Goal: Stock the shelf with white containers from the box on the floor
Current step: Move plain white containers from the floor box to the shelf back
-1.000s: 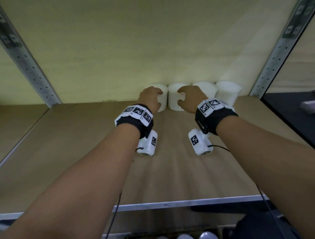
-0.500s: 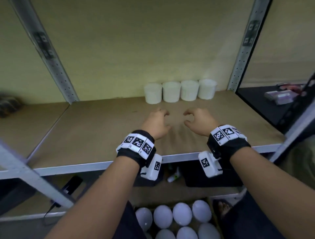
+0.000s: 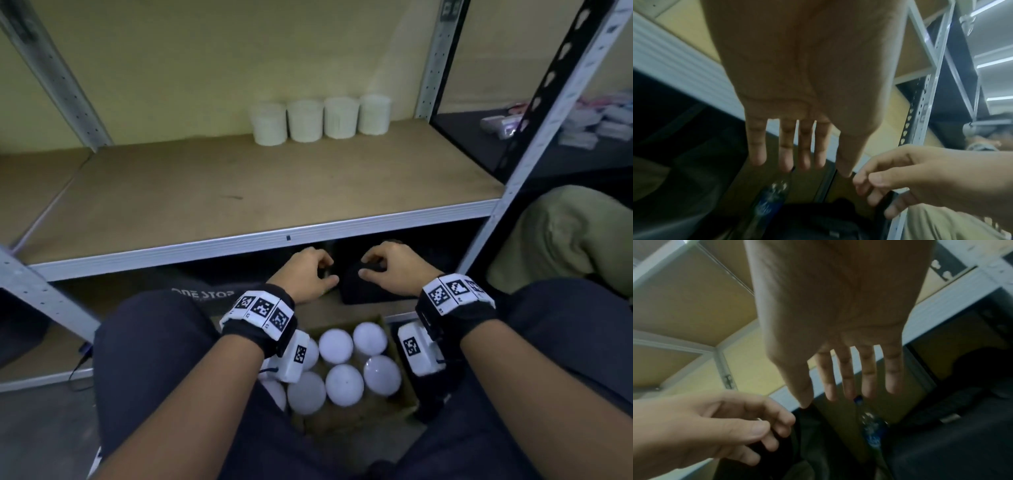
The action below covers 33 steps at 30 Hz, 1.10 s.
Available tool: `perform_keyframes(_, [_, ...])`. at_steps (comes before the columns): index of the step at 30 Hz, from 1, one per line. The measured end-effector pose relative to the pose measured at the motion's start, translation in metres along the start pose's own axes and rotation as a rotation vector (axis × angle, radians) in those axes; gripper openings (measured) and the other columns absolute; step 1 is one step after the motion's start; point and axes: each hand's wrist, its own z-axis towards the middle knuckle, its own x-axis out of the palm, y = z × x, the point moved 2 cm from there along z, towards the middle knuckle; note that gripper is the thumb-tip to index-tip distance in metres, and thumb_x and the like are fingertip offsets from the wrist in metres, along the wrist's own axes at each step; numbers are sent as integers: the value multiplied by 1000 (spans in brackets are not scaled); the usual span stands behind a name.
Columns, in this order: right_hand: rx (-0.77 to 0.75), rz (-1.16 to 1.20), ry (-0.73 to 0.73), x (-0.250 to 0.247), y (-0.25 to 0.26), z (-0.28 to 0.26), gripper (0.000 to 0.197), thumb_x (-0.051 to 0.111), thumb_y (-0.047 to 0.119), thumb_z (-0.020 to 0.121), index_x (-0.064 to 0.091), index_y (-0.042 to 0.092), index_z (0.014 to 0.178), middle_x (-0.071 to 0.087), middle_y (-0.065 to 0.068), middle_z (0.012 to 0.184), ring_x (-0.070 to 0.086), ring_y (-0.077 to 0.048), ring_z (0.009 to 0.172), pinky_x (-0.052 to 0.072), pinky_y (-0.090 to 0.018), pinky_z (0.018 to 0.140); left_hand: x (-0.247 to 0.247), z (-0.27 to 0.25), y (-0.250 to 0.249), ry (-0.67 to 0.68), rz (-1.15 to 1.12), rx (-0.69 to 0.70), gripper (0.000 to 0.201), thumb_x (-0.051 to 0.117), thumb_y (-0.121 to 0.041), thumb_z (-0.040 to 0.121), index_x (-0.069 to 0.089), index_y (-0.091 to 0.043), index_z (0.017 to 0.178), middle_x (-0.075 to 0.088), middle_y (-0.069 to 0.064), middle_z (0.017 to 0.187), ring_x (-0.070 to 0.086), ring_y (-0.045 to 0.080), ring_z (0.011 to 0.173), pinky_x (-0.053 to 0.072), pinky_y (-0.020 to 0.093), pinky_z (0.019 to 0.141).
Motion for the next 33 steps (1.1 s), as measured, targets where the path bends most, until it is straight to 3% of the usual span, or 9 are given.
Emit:
perform_keyframes(5, [144, -4, 222, 43, -38, -4, 42, 66, 44, 83, 66, 15, 114, 65, -1, 110, 61, -15, 96, 52, -28, 88, 52, 6, 23, 231, 66, -103, 44, 61, -38, 87, 57, -13, 123, 57, 7, 122, 57, 23, 111, 46, 31, 93])
perform_keyframes(10, [268, -47, 352, 79, -63, 2, 36, 66, 38, 84, 66, 9, 106, 66, -6, 97, 62, -22, 89, 51, -32, 76, 102, 23, 41, 389, 175, -176, 48, 62, -48, 79, 60, -15, 114, 63, 6, 111, 61, 25, 99, 52, 34, 87])
perform_keyframes(13, [295, -83, 401, 103, -76, 8, 34, 65, 37, 84, 65, 6, 98, 62, -8, 88, 64, -29, 91, 46, -32, 72, 132, 32, 47, 434, 176, -165, 42, 64, -37, 83, 58, -11, 115, 62, 8, 114, 59, 27, 100, 47, 32, 80])
perform_keyframes(15, [297, -90, 410, 120, -87, 11, 37, 66, 37, 83, 63, 10, 109, 64, -10, 107, 62, -30, 104, 47, -32, 80, 154, 36, 50, 471, 141, -171, 43, 67, -30, 82, 56, -11, 119, 58, 9, 121, 57, 29, 108, 45, 34, 86])
perform_keyframes(19, [339, -149, 461, 153, -100, 11, 57, 65, 41, 82, 51, 17, 132, 54, -6, 135, 55, -28, 120, 45, -32, 96, 196, 40, 56, 559, 140, -157, 31, 71, -29, 80, 60, -11, 103, 57, 12, 129, 57, 29, 109, 47, 35, 92])
perform_keyframes(23, [383, -172, 569, 190, -120, 6, 68, 60, 47, 82, 36, 26, 142, 34, -5, 150, 44, -32, 131, 41, -46, 106, 233, 36, 69, 582, 89, -223, 73, 76, -32, 75, 40, -13, 136, 42, 12, 140, 45, 33, 127, 41, 43, 104])
perform_keyframes(26, [386, -222, 597, 214, -133, -4, 64, 50, 50, 81, 31, 30, 138, 26, -4, 148, 37, -35, 134, 41, -51, 103, 256, 25, 79, 627, 124, -222, 82, 75, -38, 73, 30, -21, 140, 35, 9, 140, 39, 37, 129, 36, 51, 106])
perform_keyframes(30, [379, -238, 611, 238, -143, -5, 71, 59, 50, 73, 25, 37, 135, 19, -2, 145, 24, -39, 138, 38, -53, 105, 280, 10, 86, 522, 237, -163, 90, 69, -49, 72, 19, -31, 144, 34, 5, 138, 38, 37, 128, 34, 48, 106])
perform_keyframes(33, [417, -229, 585, 254, -142, -2, 71, 60, 53, 71, 26, 44, 134, 16, -3, 143, 26, -42, 134, 37, -52, 102, 289, 11, 89, 476, 314, -119, 91, 75, -46, 66, 29, -27, 142, 40, 7, 130, 47, 37, 115, 42, 43, 98])
